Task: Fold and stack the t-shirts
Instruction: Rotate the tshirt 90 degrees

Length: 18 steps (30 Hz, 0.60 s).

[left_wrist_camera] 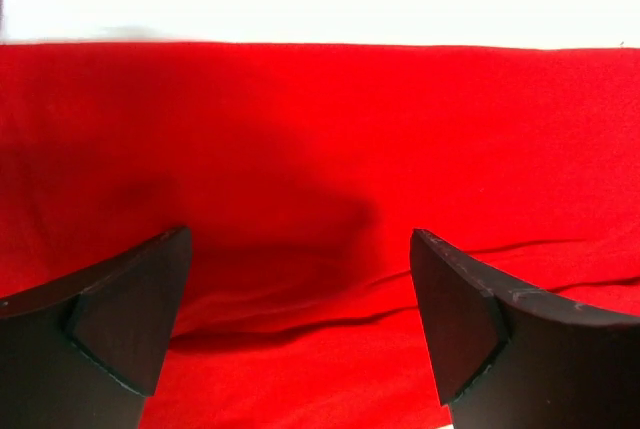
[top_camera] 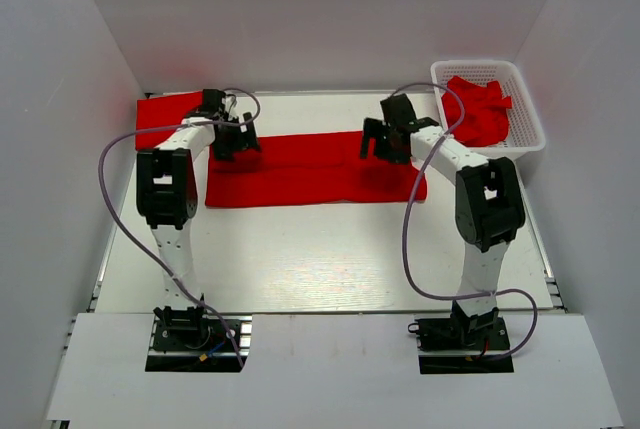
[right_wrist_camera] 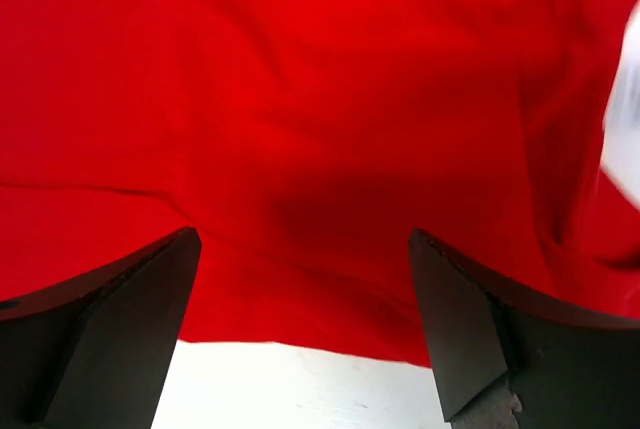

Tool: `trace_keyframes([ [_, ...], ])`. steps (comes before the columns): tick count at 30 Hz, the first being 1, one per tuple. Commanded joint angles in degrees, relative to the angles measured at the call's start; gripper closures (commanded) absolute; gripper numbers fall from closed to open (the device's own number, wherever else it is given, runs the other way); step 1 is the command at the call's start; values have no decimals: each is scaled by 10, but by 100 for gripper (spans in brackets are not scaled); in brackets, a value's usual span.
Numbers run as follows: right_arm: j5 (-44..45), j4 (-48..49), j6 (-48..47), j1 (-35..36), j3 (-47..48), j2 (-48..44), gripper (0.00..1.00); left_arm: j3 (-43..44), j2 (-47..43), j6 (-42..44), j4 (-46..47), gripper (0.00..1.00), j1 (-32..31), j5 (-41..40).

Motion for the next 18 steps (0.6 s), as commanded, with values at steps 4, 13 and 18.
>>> trace_keyframes([
  [4, -27, -22, 42, -24, 11, 55, 10, -150, -78, -10, 26, 0, -7, -8],
  [13, -84, -61, -15, -43, 222, 217, 10, -458, -280, -101, 54, 0, -105, 52],
  [18, -190, -7, -31, -39, 303, 280, 10, -552, -370, -196, 46, 0, -206, 125],
])
